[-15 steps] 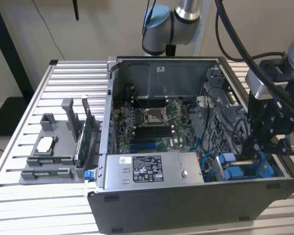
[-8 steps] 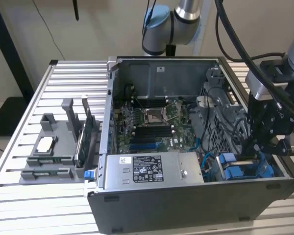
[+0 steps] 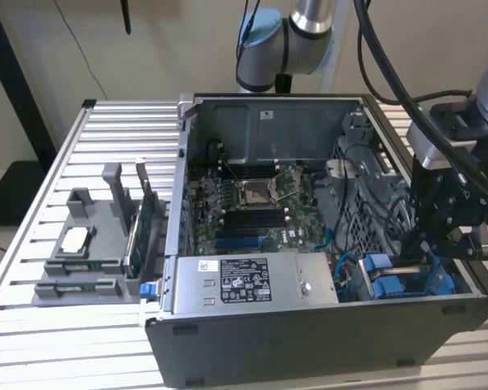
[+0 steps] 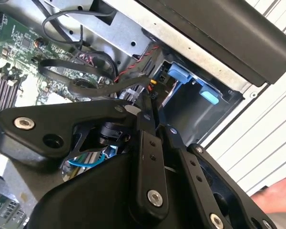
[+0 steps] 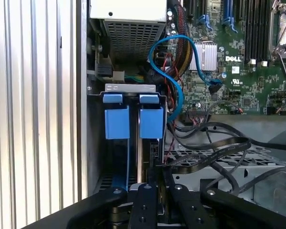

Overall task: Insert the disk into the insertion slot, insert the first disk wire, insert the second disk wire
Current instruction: 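Insert the second disk wire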

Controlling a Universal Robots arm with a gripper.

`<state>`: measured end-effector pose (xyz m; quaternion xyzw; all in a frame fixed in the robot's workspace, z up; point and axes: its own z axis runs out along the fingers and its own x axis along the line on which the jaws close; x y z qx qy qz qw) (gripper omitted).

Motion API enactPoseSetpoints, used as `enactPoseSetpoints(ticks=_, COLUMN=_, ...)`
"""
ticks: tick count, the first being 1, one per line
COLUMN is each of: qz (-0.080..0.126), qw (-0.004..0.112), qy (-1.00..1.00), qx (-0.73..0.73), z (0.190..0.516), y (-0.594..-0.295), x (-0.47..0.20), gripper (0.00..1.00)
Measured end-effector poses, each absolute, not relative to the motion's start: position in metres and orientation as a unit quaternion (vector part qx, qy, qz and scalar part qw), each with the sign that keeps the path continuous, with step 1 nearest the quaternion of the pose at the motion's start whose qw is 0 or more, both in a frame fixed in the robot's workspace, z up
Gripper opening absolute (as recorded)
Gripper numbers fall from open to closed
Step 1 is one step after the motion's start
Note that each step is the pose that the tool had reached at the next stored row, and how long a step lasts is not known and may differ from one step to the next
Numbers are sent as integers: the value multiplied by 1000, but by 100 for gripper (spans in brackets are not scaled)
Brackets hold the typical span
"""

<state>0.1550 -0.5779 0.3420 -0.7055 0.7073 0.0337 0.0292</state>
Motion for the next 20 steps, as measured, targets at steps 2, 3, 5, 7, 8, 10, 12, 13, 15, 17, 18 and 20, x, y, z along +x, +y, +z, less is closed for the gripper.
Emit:
enactPoseSetpoints(ticks=2, qz=34, qw=29, qy=707, qx=-705, z=341, y=-578, x=155, gripper=16)
enactPoseSetpoints(ticks=3, qz=34, qw=29, qy=707, qx=-705, z=341, y=-578, x=155, gripper=16)
enactPoseSetpoints(ticks=5, qz=34, qw=29, qy=707, qx=-705, z=340, y=-578, x=155, gripper=16)
enactPoseSetpoints(ticks=7, qz=34, qw=29, qy=707, qx=-705, z=339, y=-578, x=155, gripper=16)
enactPoseSetpoints(ticks=8, qz=33, qw=29, qy=707, qx=-705, z=339, y=-578, x=155, gripper=16)
enactPoseSetpoints(ticks=10, qz=33, qw=29, qy=707, qx=-705, z=338, y=-578, x=155, gripper=16)
enactPoseSetpoints(ticks=12, qz=33, qw=29, qy=707, qx=-705, z=337, y=-578, x=155, gripper=16)
enactPoseSetpoints(ticks=13, qz=33, qw=30, qy=707, qx=-705, z=336, y=-578, x=155, gripper=16)
enactPoseSetpoints(ticks=15, qz=33, qw=29, qy=707, qx=-706, z=337, y=-578, x=155, gripper=16)
enactPoseSetpoints(ticks=17, qz=34, qw=30, qy=707, qx=-706, z=336, y=-578, x=155, gripper=17)
enactPoseSetpoints(ticks=18, qz=34, qw=30, qy=707, qx=-706, z=337, y=-578, x=155, gripper=24)
enactPoseSetpoints(ticks=20, qz=33, qw=30, qy=707, qx=-705, z=342, y=-578, x=155, gripper=24)
